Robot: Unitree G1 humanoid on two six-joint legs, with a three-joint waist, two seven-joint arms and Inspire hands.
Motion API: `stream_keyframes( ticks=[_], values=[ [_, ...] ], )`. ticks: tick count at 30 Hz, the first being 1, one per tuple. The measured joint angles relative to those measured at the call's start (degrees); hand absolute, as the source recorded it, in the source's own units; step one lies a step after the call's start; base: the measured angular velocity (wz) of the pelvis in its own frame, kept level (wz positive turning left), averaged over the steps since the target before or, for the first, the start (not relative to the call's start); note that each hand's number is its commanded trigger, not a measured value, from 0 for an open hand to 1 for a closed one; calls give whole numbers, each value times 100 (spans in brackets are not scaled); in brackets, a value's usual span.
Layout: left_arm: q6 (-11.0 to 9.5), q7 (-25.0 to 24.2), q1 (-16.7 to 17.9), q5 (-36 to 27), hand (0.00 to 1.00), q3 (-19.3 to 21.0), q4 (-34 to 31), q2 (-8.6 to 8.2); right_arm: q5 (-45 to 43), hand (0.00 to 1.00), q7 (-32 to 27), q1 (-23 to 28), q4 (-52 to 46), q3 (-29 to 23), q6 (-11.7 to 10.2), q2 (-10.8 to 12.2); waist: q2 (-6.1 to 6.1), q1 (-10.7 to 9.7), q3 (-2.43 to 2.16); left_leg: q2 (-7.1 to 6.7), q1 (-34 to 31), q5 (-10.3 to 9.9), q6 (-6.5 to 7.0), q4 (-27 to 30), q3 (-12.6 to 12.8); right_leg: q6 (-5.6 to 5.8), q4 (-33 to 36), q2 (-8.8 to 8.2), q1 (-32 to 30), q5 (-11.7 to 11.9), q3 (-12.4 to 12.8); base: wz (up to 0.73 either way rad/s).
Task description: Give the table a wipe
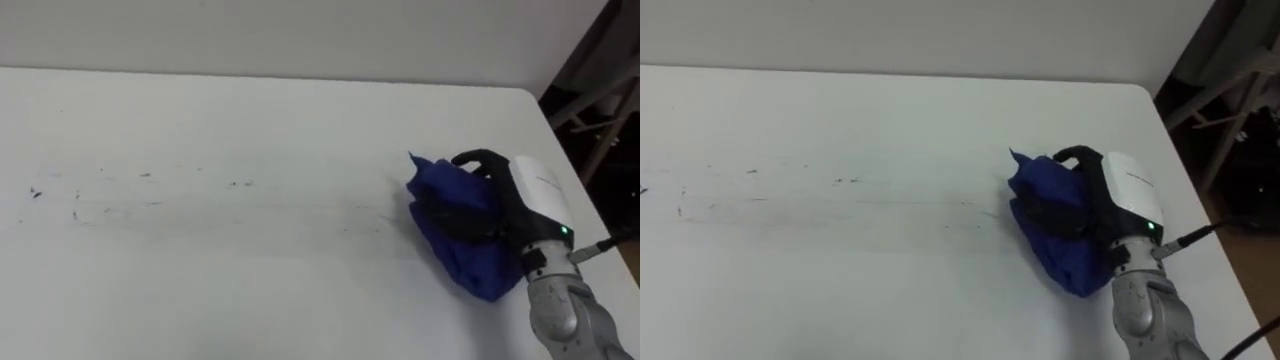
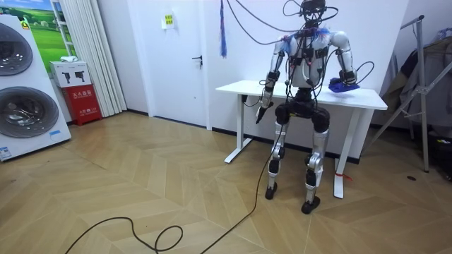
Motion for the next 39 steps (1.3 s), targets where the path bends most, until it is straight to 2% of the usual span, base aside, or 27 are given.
stream_keyframes(
  ticks=[10, 11, 12, 13, 16, 27, 28, 29, 30, 32, 34, 35, 36, 39],
  values=[
    [-24, 2, -18, -31, 0, -63, -2, 0, -1, 0, 28, 23, 4, 156, 3, -2, 2, 11, 0, 55, -7, -19, -19, 0, 35, -30, 55, 59, -57, 19, 87, -4],
    [-52, 2, -18, -73, 0, -71, -2, -1, -1, 56, 29, 56, 4, 198, 3, -2, -2, 13, -2, 60, -6, -21, -22, 0, 35, -30, 54, 65, -57, 19, 92, 0],
    [-67, 2, -16, -100, 0, -69, -2, 0, -1, 92, 33, 70, 5, 218, 3, -2, -3, 13, -2, 61, -5, -22, -24, 0, 35, -30, 52, 69, -59, 19, 101, 0],
    [-84, 3, -10, -116, 0, -68, -1, 0, 0, 100, 61, 88, 4, 231, 1, 1, -2, 20, -2, 62, -4, -23, -25, -1, 36, -30, 47, 71, -60, 19, 110, 0],
    [-179, 15, 27, -117, 0, -64, -1, 0, 2, 100, 67, 111, 3, 227, 1, 1, -2, 19, -2, 62, -4, -24, -27, -2, 20, -30, 29, 74, -61, 19, 115, 0],
    [-185, -12, -3, -116, 0, -62, -1, 0, -5, 100, 221, 110, -46, 218, -4, 0, -8, 12, -3, 65, -13, -29, -34, -6, 19, -30, 28, 79, -71, 19, 120, 0],
    [-188, -15, -3, -116, 0, -62, -1, 0, -5, 48, 251, 110, -46, 218, -4, 0, -12, 11, -3, 65, -13, -29, -34, -6, 19, -30, 28, 79, -71, 19, 120, 0],
    [-192, -20, -4, -116, 0, -62, -1, 0, -5, 22, 278, 110, -46, 218, -4, 0, -16, 11, -1, 65, -13, -29, -34, -6, 19, -30, 28, 79, -71, 19, 120, 0],
    [-194, -24, -4, -116, 0, -62, -1, 0, -5, 21, 285, 110, -46, 218, -4, 1, -18, 11, 0, 65, -14, -29, -34, -6, 19, -30, 28, 79, -71, 19, 120, 0],
    [-208, -30, -4, -116, 0, -62, -1, 0, -8, 43, 323, 110, -46, 218, -4, 1, -29, 12, 6, 65, -15, -29, -34, -6, 20, -30, 28, 79, -71, 19, 120, 0],
    [-220, -32, -4, -115, 0, -63, -1, 0, -16, 31, 330, 110, -46, 218, -4, 1, -38, 11, 11, 65, -15, -30, -34, -6, 19, -30, 28, 79, -72, 19, 120, 0],
    [-224, -32, -4, -116, 0, -63, -1, 0, -18, 3, 330, 110, -46, 218, -4, 1, -42, 12, 12, 65, -16, -30, -35, -6, 20, -30, 28, 79, -72, 19, 120, 0],
    [-226, -33, -4, -116, 0, -63, -1, 0, -20, 0, 331, 110, -46, 218, -4, 1, -43, 13, 12, 65, -16, -30, -35, -7, 20, -30, 28, 79, -72, 19, 120, 0],
    [-243, -36, -7, -116, 0, -63, -1, 0, -47, 0, 335, 110, -46, 218, -4, 1, -45, 12, 11, 65, -16, -30, -35, -7, 20, -30, 27, 79, -72, 19, 120, 0]
  ],
)
